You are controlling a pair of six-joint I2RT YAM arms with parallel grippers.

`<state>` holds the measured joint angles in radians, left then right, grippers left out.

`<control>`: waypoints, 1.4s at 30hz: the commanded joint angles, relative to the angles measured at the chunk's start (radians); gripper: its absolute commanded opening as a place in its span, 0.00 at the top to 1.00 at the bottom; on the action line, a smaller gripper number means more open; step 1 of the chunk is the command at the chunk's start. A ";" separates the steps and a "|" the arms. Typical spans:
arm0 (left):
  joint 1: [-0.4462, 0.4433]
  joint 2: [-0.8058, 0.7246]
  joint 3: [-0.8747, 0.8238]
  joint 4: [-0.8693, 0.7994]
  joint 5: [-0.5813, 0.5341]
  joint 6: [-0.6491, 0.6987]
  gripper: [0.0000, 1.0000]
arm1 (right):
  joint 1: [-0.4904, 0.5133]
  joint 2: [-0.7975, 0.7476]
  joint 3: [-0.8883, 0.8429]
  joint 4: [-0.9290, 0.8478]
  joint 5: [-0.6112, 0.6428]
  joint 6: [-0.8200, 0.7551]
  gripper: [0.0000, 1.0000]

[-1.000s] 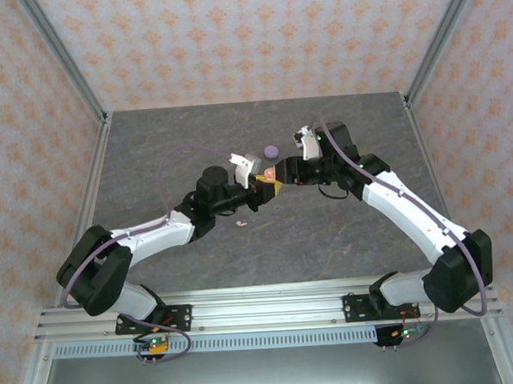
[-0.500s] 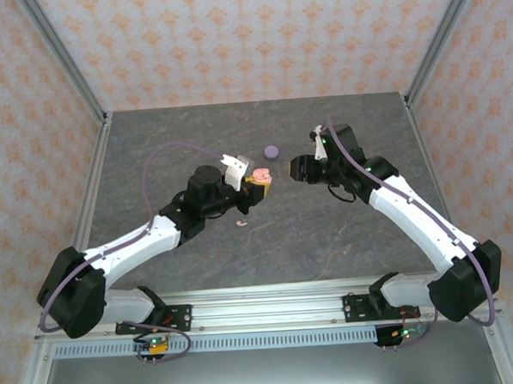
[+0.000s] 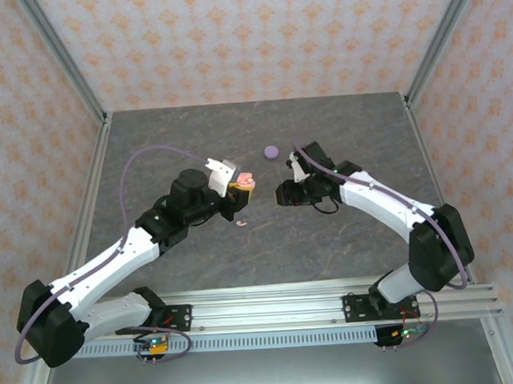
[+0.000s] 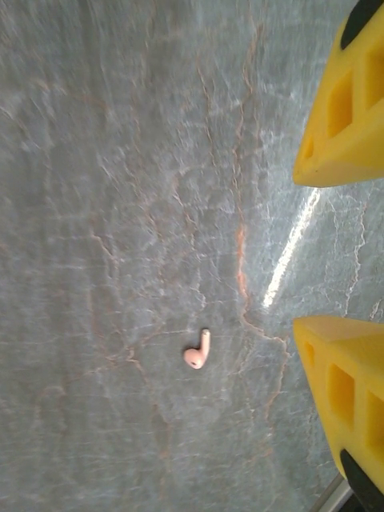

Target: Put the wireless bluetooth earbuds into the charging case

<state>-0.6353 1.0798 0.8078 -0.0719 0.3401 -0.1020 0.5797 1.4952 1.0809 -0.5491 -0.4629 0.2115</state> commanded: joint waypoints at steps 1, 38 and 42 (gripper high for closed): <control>-0.006 -0.037 0.043 -0.083 -0.046 0.027 0.89 | 0.038 0.048 -0.008 0.026 -0.002 -0.021 0.54; -0.007 -0.159 0.013 -0.136 -0.116 -0.003 0.89 | 0.246 0.601 0.415 -0.048 -0.006 -0.117 0.56; -0.006 -0.161 0.013 -0.137 -0.121 -0.002 0.89 | 0.246 0.622 0.435 -0.073 -0.021 -0.131 0.56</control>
<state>-0.6353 0.9390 0.8234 -0.2180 0.2459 -0.1032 0.8181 2.0869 1.4929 -0.5858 -0.4946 0.1131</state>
